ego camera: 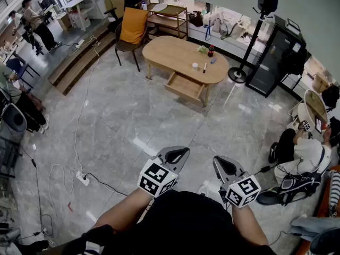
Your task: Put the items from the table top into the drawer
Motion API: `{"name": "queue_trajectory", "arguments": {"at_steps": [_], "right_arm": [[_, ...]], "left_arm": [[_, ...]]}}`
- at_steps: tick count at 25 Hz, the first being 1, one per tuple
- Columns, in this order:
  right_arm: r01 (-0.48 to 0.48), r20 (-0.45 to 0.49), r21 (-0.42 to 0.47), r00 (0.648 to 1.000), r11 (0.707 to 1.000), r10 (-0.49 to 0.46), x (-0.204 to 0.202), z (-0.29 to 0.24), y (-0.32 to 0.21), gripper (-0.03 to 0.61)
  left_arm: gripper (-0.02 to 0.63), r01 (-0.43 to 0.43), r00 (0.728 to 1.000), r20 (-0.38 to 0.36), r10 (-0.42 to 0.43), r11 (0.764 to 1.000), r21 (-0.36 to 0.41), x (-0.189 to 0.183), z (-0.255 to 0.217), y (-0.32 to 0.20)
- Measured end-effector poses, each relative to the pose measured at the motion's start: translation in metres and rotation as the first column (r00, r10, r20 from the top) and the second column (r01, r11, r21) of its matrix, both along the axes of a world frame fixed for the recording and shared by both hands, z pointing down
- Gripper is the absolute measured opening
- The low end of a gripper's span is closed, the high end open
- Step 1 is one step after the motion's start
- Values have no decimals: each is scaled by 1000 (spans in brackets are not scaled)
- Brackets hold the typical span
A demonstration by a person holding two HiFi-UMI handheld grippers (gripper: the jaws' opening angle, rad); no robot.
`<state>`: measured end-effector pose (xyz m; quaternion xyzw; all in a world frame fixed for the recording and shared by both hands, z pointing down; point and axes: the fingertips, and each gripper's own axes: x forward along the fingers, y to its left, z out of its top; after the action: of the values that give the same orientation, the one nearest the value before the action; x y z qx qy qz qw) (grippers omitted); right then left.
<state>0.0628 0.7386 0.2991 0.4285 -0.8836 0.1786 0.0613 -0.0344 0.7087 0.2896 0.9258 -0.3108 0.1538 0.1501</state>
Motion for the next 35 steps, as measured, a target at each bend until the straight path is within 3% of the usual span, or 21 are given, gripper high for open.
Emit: {"name": "queue_trajectory", "arguments": {"at_steps": [19,27,35], "right_arm": [[13,8,4,1000,1000,-13,-25,3,-3,3],[2,-73,2,997,1000,-2,-56,11,-9,5],[-7,-72,-20,997,1000,5,-100,14,-19,3]], "left_arm": [[2,-3,1000,-10,3,1000,-11,-16,4,-2],[2,1,1000,-28,-2,1000,-18,-51,10,-4],[2,-8,1000,-17,8,1000,-16,-96,13,-14]]}}
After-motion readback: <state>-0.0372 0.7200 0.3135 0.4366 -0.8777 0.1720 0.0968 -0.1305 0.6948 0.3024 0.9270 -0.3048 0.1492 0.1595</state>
